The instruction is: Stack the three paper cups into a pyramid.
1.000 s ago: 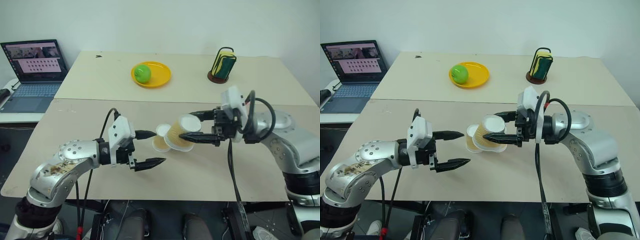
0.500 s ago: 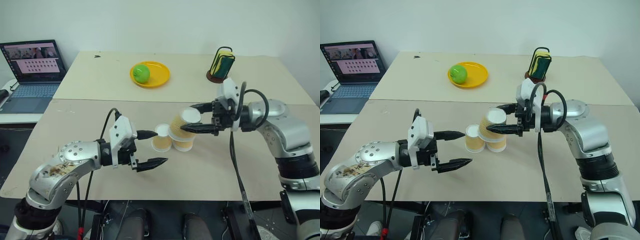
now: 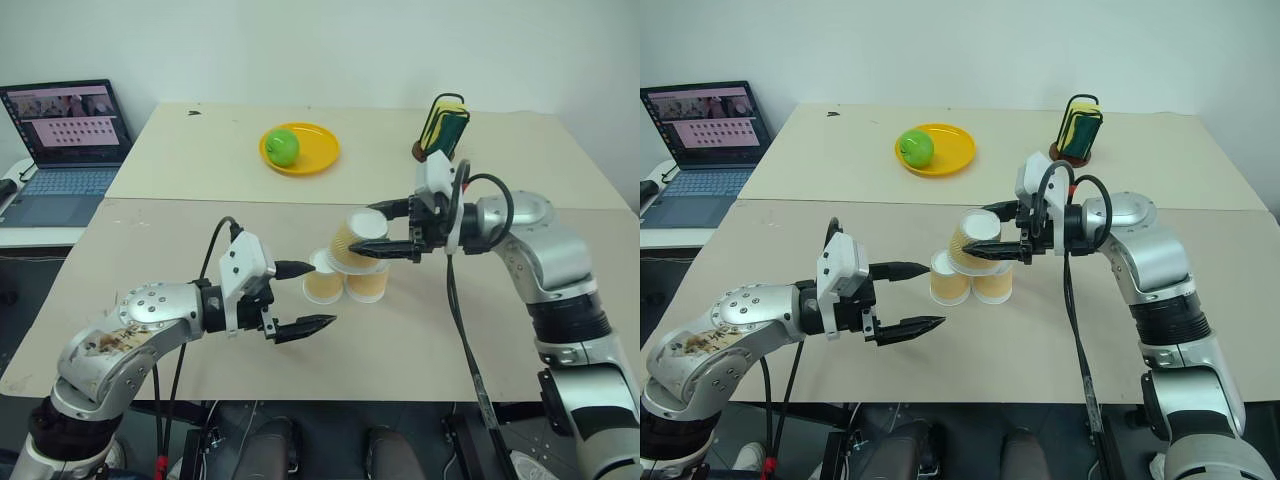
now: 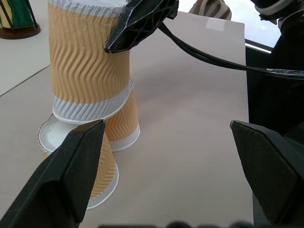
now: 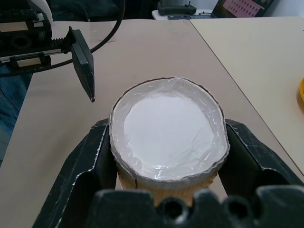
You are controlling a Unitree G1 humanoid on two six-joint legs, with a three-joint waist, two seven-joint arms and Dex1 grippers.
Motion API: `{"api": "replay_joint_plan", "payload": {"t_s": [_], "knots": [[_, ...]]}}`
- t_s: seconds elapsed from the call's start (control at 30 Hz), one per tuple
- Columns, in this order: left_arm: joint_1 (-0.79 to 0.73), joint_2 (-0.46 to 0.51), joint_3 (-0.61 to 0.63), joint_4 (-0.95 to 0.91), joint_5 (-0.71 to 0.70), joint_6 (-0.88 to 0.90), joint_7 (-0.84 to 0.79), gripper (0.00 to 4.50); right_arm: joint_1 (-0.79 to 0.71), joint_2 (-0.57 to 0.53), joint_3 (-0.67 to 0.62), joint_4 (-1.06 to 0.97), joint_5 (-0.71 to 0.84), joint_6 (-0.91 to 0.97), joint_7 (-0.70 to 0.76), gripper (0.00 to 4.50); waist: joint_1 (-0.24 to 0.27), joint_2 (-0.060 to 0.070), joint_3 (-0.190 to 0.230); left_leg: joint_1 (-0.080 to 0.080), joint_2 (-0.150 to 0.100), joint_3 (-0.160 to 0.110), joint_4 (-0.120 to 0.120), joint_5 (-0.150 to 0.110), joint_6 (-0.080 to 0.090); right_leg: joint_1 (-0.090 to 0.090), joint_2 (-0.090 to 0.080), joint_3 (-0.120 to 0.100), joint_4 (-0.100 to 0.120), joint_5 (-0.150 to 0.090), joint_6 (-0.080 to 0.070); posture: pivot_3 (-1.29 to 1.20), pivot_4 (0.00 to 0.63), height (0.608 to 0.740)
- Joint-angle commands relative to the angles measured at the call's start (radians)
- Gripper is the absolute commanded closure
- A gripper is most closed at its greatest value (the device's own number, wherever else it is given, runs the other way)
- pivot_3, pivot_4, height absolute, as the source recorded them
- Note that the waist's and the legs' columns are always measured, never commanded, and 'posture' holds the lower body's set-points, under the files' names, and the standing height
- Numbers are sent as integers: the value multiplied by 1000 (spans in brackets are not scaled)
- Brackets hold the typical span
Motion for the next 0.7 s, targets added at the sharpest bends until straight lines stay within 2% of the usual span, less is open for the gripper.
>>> {"api": "replay_joint_plan", "payload": {"t_s": [0.03,0.1,0.17,0.23,0.27,0.7], "knots": [[7,8,21,-34,-10,-16,-4,0,-17,1,-14,12,-16,-30,6,1862,0,0,0,0,0,0,0,0,0,0,0,0,0,0,0,0,150,726],[7,8,21,-35,-10,-16,-5,0,-19,4,-16,24,-19,-37,4,1862,1,0,0,0,0,0,0,0,0,0,0,0,0,0,0,0,150,726],[7,7,21,-36,-11,-14,-3,0,-21,6,-19,32,-22,-42,1,870,0,0,0,0,0,0,0,0,0,0,0,0,0,0,0,0,150,726],[6,6,21,-37,-12,-14,-2,0,-21,8,-21,36,-26,-48,-1,438,1,0,0,0,0,0,0,0,0,0,0,0,0,0,0,0,150,726],[6,6,21,-37,-12,-14,-2,0,-21,9,-22,37,-27,-50,-1,17,0,0,0,0,0,0,0,0,0,0,0,0,0,0,0,0,150,726],[1,3,16,-24,-6,-23,-11,0,5,-32,-46,-33,-3,-21,28,17,0,0,0,0,0,0,-1,1,-1,-1,0,0,0,0,0,0,150,726]]}}
